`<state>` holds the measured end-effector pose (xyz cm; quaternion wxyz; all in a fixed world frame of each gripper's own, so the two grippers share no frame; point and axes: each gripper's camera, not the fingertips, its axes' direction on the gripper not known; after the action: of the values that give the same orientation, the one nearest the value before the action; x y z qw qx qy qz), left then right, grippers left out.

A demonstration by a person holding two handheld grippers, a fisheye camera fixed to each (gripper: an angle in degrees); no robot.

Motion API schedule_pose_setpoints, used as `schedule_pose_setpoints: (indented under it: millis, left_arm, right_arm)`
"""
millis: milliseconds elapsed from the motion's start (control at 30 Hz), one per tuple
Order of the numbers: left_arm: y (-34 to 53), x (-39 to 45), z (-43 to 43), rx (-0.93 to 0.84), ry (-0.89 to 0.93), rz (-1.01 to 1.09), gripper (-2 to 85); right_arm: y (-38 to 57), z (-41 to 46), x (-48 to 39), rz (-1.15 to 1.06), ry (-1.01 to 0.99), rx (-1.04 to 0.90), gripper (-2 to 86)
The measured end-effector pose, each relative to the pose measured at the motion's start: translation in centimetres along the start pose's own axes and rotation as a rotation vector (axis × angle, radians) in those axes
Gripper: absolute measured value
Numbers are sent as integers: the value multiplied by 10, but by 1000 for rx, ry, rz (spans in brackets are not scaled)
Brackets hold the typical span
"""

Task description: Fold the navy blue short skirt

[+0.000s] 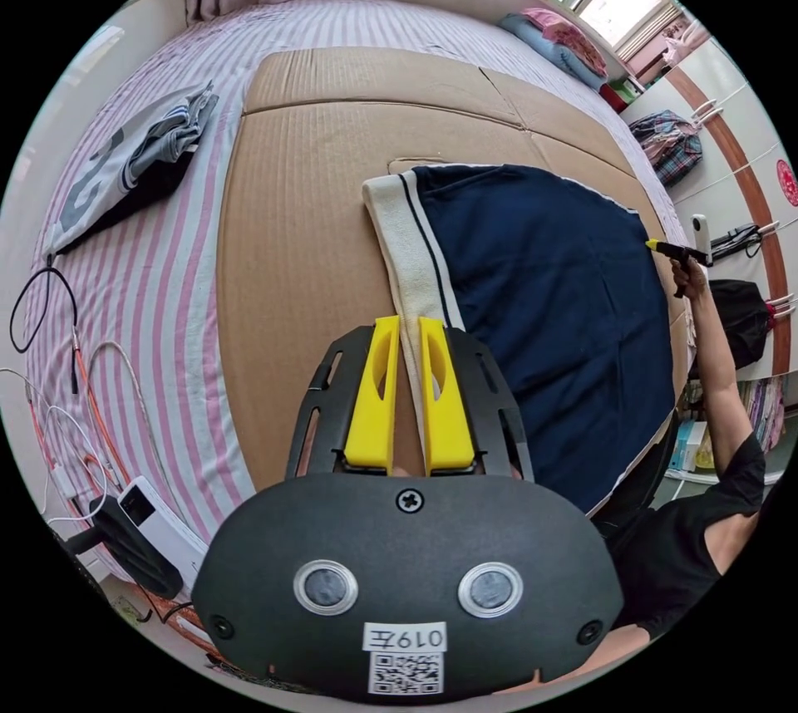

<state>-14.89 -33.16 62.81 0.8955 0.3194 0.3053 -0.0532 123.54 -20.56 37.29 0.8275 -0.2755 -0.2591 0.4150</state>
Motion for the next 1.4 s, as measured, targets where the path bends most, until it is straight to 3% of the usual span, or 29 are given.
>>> schedule_pose_setpoints:
  millis: [300,500,900,1133,1233,1333,1400]
  left_arm:
    - [5,-8,-60,8,6,1,7]
    - [7,-5,-112,11,-23,13,7]
    - [11,22,-237,-21,-165,65,8]
    - [30,18,-320,20,-134,-1,10]
    - [52,17,-385,134,-226,-77,11]
    - [86,34,-468,277,-342,-116,12]
    - [119,87,-526,376,-512,-20,12]
  right_arm:
    - [4,49,35,102,-5,154,86]
    - [23,110,41,69,65,131,22]
    - [96,204,66,44,160,163,13]
    - [179,236,83,59,166,236,39]
    - [241,231,61,-53,151,302,23]
    - [318,236,19,-189,307,301,8]
    - [371,244,-13,-261,421,329,-1]
